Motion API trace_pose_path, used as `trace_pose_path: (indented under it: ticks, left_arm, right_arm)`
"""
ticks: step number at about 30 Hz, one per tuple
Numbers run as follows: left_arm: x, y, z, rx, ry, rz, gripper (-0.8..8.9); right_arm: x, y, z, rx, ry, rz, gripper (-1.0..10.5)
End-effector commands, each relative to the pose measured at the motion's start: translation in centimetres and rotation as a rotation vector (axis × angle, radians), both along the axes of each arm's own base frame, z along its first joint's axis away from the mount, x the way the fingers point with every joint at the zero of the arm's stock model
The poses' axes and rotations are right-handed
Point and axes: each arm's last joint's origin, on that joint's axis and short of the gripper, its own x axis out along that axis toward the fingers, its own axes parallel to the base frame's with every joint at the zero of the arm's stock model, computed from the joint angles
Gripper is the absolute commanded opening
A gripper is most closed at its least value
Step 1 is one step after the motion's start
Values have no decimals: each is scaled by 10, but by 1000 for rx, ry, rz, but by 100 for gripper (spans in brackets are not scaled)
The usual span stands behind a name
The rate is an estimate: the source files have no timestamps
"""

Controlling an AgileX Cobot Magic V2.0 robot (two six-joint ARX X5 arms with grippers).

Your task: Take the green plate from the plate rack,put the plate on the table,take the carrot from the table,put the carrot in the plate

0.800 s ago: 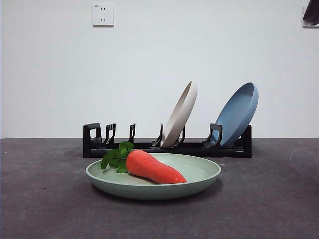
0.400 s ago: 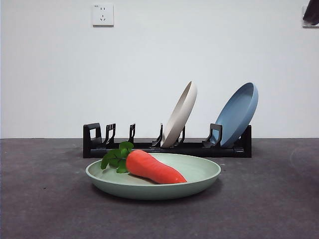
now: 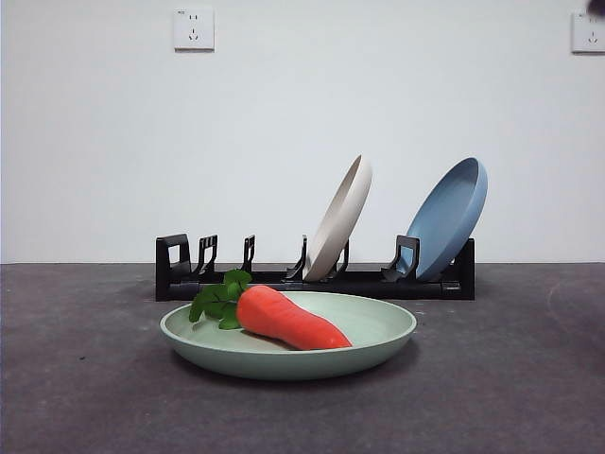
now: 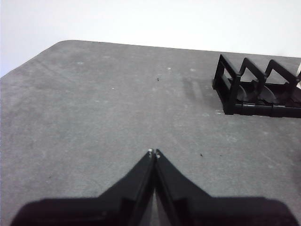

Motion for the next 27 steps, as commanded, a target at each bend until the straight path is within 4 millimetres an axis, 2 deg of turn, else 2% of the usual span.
trace_pose_path:
  ticks: [1,4,6,14,20,27]
  left_arm:
    - [0,0,-4,-4,4,3,-3]
    - [0,0,-4,-4,3,3,-3]
    - [0,0,-4,-4,4,2,-3]
    - [0,0,-4,-4,4,2,-3]
    - [0,0,-4,-4,4,2,-3]
    - [0,0,-4,-4,4,2,-3]
  right_arm:
    - [3,-13,3,78,-137,-76,1]
    - [2,-31,-3,154,-272,-199,1]
    - [1,-40,-14,179,-342,-283,1]
    - [-3,-55,-89,285,-574,-446,1]
    - [-1,-57,-136,341,-572,-535,1]
    - [1,-58,-163,347,-513,-590,1]
